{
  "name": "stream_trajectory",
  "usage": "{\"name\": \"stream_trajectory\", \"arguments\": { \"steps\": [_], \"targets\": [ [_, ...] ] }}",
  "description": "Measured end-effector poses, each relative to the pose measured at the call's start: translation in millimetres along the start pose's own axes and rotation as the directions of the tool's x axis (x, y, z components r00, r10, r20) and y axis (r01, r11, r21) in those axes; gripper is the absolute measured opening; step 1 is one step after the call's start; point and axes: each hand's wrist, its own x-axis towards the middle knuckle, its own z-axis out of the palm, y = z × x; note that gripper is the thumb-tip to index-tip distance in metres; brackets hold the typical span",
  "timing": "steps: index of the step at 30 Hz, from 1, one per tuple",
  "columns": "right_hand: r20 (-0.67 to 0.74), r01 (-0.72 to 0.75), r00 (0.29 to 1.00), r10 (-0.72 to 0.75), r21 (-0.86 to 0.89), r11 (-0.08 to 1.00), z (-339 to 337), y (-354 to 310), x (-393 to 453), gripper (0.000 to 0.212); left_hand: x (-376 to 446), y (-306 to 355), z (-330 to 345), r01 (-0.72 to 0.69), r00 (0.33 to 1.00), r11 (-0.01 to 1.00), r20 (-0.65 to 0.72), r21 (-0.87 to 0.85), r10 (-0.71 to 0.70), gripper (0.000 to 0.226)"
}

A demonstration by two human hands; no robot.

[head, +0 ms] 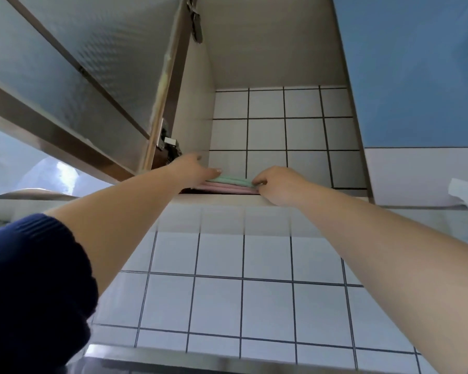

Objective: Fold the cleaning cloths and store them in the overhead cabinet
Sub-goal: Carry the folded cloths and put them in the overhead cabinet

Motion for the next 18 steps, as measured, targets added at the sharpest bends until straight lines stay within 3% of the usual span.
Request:
{"name": "stream_trajectory", "arguments": {
  "steps": [3,6,10,12,15,18],
  "targets": [
    [-0.001,-0.025,1.0,0.025,0.047,0.999,-1,0,-1,0.042,-7,-9,-8,-0.122,0.991,0.981,0.068,0.153,0.113,0.07],
    [0.024,-0.05,0.999,0.049,0.04,0.998,-1,-2,2,0.043,-10,-17,-12,-0.251,0.968,0.887,0.112,0.388,0.225,0.051],
    [0.038,-0.045,0.998,0.045,-0.001,0.999,2,-9,7,0.039,0,-23,-6,-0.365,0.887,0.564,0.092,0.74,0.453,0.025],
    [0.038,-0.044,0.998,0.044,-0.008,0.999,3,-12,10,0.04,6,-24,-4,-0.299,0.896,0.461,0.08,0.835,0.437,0.026],
    [0.074,-0.043,0.996,0.044,-0.017,0.999,6,-19,16,0.039,15,-23,-3,-0.226,0.951,0.476,0.085,0.85,0.299,0.031],
    [0.117,-0.061,0.991,0.065,-0.032,0.998,10,-23,20,0.038,19,-22,-1,-0.234,0.96,0.492,0.119,0.839,0.253,0.043]
  ]
}}
